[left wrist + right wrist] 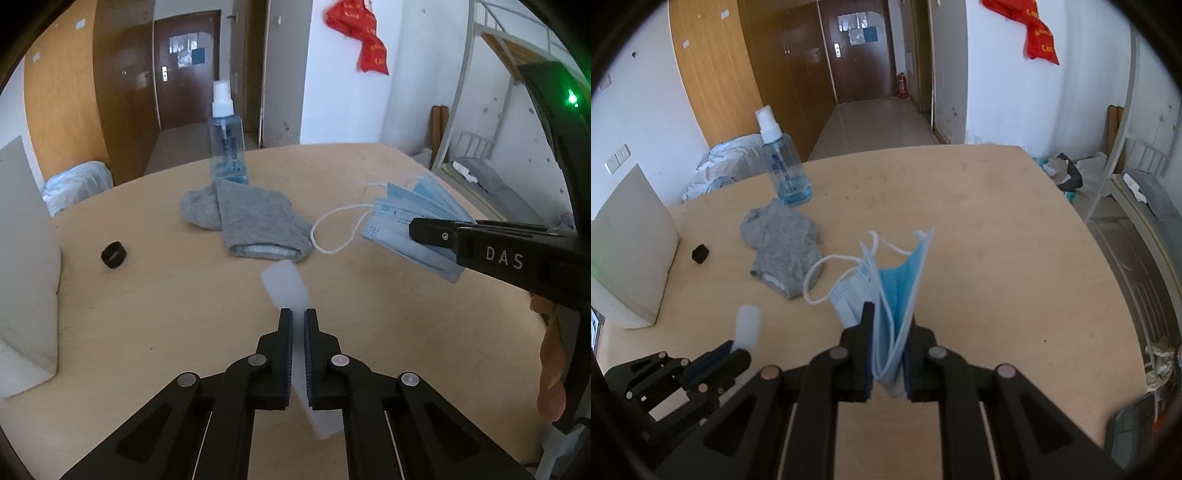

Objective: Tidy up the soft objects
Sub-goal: 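Grasp the white plastic strip with the left gripper while the right gripper holds the mask, then carry the strip and the mask with both grippers over the white foam box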

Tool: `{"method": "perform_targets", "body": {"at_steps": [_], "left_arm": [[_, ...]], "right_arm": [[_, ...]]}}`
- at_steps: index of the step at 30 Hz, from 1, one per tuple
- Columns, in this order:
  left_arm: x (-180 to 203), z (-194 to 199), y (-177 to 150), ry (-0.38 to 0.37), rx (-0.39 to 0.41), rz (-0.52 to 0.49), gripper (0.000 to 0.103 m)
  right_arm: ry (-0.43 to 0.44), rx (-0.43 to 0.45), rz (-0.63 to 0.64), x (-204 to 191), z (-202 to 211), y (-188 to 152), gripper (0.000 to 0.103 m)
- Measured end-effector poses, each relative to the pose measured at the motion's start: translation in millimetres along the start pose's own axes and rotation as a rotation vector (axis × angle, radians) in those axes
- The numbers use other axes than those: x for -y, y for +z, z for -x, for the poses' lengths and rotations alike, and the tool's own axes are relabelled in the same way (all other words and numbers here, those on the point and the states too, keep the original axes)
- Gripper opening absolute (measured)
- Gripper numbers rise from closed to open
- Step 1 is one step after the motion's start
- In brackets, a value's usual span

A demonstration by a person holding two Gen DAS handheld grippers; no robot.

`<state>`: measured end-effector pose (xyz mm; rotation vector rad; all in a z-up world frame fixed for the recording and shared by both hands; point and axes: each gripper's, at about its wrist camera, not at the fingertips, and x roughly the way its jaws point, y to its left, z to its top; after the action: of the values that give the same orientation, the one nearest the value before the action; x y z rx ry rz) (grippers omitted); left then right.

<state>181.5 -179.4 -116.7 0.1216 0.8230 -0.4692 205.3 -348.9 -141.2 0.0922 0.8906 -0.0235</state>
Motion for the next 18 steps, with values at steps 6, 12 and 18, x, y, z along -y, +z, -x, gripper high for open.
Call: {"method": "perform_targets", "body": {"at_steps": [6, 12, 18], "left_arm": [[-2.0, 29.9, 0.9, 0.005, 0.070, -0.014, 0.005], [-6.3, 59.5, 6.7, 0.009, 0.129, -0.012, 0.005], [-9.1, 96.2, 8.0, 0.018, 0.197, -0.002, 0.005]], "right_arm": [[0.010, 0.037, 0.010, -4.7, 18.4, 1.9, 0.015], [0.023, 0.084, 0.022, -12.0, 42.9, 2.9, 0.015], [0.044, 0.145, 0.041, -26.2, 74.1, 2.6, 0.015]]}}
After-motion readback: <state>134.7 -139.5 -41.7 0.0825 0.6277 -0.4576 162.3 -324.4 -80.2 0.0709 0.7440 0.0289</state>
